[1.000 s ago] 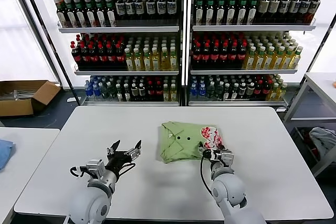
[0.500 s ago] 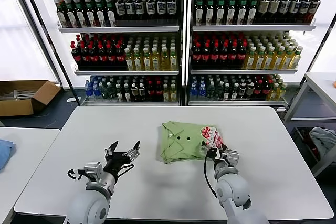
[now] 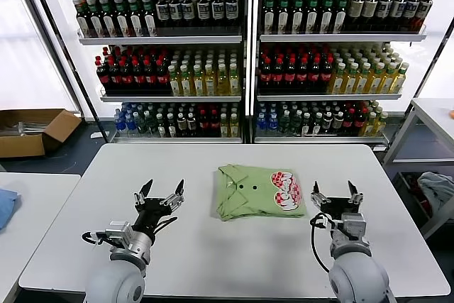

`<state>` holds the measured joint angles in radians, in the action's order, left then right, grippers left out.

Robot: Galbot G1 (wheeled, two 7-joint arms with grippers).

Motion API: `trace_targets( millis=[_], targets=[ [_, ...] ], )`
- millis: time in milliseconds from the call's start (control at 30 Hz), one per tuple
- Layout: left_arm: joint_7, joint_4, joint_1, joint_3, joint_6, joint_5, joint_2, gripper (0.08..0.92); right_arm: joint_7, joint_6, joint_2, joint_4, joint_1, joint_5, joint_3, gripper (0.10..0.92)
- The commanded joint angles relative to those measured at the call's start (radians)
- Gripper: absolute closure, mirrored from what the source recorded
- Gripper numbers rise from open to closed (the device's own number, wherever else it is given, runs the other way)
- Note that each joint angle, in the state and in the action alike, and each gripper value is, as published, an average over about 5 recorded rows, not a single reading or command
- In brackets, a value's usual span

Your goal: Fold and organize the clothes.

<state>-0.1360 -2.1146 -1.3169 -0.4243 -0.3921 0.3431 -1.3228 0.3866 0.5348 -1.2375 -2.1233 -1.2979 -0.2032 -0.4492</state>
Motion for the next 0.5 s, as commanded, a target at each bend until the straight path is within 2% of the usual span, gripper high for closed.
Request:
trace_targets(
  millis=[33,500],
  targets=[
    [-0.001,-0.013,-0.006,0.018,0.05,-0.07,-0.011,0.177,0.011,0.019,-0.015,-0.188,-0.161,0.171,-0.061,0.203],
    [0.001,-0.025,-0.029,-0.003,0.043,-0.059,-0.011,0.177,0.011,0.025,-0.037,-0.194,-0.154,0.185,-0.022,0.203]
  ],
)
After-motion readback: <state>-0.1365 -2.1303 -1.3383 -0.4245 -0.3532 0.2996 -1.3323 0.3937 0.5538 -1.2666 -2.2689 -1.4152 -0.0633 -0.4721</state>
